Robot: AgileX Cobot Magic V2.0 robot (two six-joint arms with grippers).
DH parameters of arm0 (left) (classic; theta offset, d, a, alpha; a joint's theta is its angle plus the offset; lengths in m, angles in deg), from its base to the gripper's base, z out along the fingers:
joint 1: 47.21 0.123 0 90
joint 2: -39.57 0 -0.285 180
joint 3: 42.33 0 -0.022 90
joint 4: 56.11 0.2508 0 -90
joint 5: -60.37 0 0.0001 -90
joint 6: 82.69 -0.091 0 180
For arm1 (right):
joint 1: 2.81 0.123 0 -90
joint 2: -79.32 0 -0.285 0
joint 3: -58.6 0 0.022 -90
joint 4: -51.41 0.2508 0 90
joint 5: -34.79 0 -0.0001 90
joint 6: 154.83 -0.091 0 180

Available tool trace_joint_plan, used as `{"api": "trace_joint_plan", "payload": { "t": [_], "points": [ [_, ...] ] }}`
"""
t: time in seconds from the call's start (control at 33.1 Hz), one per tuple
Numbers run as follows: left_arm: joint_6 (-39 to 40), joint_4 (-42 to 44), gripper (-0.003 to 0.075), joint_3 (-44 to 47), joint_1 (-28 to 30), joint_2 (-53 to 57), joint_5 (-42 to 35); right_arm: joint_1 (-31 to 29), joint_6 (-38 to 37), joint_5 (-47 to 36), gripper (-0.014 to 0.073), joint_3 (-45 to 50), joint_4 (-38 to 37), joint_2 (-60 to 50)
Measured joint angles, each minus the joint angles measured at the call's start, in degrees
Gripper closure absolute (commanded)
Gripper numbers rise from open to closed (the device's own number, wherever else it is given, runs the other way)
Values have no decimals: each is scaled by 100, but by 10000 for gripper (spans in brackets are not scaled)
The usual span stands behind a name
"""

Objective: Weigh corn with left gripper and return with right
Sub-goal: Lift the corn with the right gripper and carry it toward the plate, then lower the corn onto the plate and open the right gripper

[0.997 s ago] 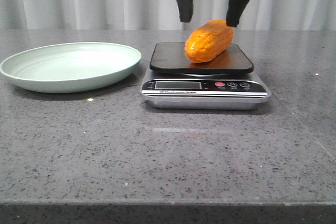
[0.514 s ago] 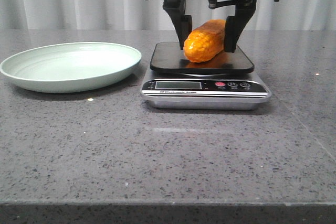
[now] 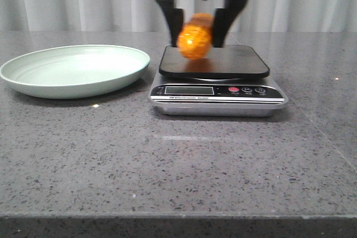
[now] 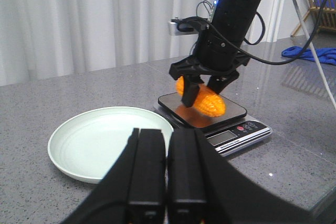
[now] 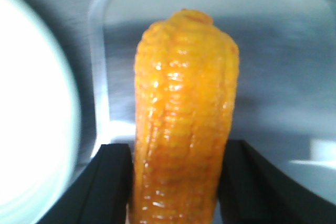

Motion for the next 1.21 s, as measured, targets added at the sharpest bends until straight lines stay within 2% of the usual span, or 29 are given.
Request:
{"api": "trace_joint_plan", "payload": {
  "t": [0.12,0.3,0.45,0.54,0.66,0.76,1.03,1.21],
  "points": [
    [0,0,586,0,0,0,0,265,101,-613,443,-26,132,41],
    [0,0,586,0,0,0,0,519,130,-1499,340,-49,465,303],
    [0,0,586,0,0,0,0,532,145,-1799,287,-185,765,631],
    [0,0,586,0,0,0,0,543,145,-1872,226,-382,819,836],
    [0,0,586,0,0,0,0,563,192,-1939,82,-592,841,961],
    [0,0,586,0,0,0,0,577,258,-1959,20,-720,861,1014],
    [0,0,586,0,0,0,0,576,280,-1823,9,-970,863,1027],
    [0,0,586,0,0,0,0,552,561,-1196,10,-1132,677,858]
  ]
}}
